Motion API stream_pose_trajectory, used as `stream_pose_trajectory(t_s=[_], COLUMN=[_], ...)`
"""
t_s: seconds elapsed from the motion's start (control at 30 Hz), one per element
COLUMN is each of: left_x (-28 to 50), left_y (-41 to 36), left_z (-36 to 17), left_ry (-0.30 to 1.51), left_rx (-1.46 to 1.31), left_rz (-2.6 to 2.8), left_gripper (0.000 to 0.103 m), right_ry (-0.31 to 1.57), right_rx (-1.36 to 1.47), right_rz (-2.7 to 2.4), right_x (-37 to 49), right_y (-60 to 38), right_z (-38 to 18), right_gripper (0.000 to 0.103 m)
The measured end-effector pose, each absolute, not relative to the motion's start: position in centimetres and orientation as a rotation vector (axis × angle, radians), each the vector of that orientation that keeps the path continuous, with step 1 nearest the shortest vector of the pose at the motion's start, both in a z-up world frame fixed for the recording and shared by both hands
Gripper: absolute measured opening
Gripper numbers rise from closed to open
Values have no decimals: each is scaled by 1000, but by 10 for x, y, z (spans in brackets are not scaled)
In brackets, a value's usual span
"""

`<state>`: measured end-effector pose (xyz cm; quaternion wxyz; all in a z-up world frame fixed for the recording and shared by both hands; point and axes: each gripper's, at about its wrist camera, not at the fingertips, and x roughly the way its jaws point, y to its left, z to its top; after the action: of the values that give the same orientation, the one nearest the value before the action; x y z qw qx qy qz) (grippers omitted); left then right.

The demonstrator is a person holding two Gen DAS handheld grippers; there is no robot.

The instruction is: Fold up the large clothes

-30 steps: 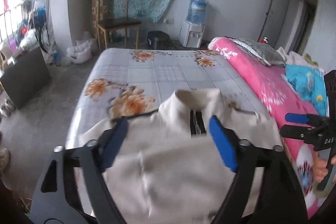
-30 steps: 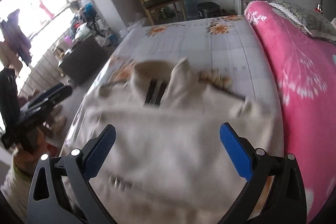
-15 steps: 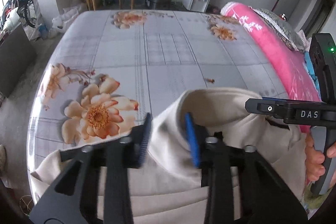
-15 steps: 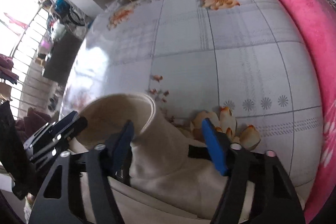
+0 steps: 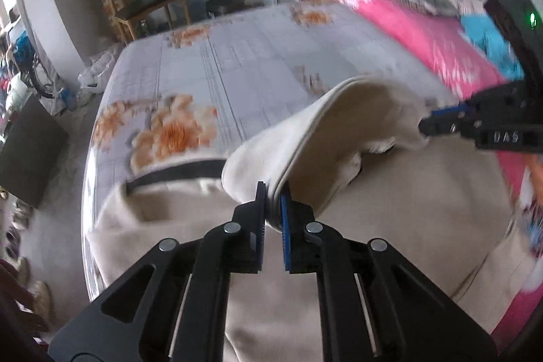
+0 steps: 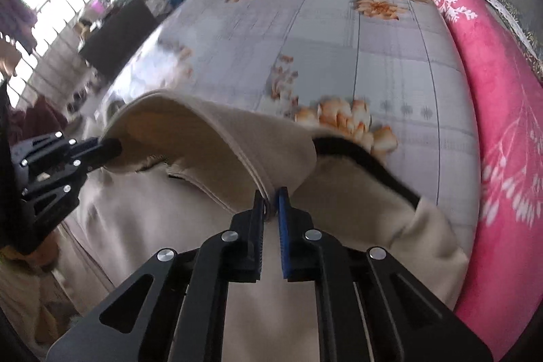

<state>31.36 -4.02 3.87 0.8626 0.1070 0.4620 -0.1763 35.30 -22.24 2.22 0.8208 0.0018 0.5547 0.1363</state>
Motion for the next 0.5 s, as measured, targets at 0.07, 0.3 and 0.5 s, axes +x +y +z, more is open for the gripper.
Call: stream_pose_trajectory(t_s=[0.07, 0.3, 0.5], left_x=[307, 296, 278], left_y=[-41, -36, -22], left_z=[21, 11, 37], left_ry=[1014, 990, 920], left_rx=[251, 291, 314], left_rz=[-358, -363, -424], left_gripper=[8, 10, 15], right_ry=[1208, 1220, 1050], right_rx=[-42, -57, 71], right_rz=[273, 324, 444], right_x=[344, 317, 308], right_y=[-219, -219, -233], right_z=[7, 10, 81], right_gripper=[8, 12, 35])
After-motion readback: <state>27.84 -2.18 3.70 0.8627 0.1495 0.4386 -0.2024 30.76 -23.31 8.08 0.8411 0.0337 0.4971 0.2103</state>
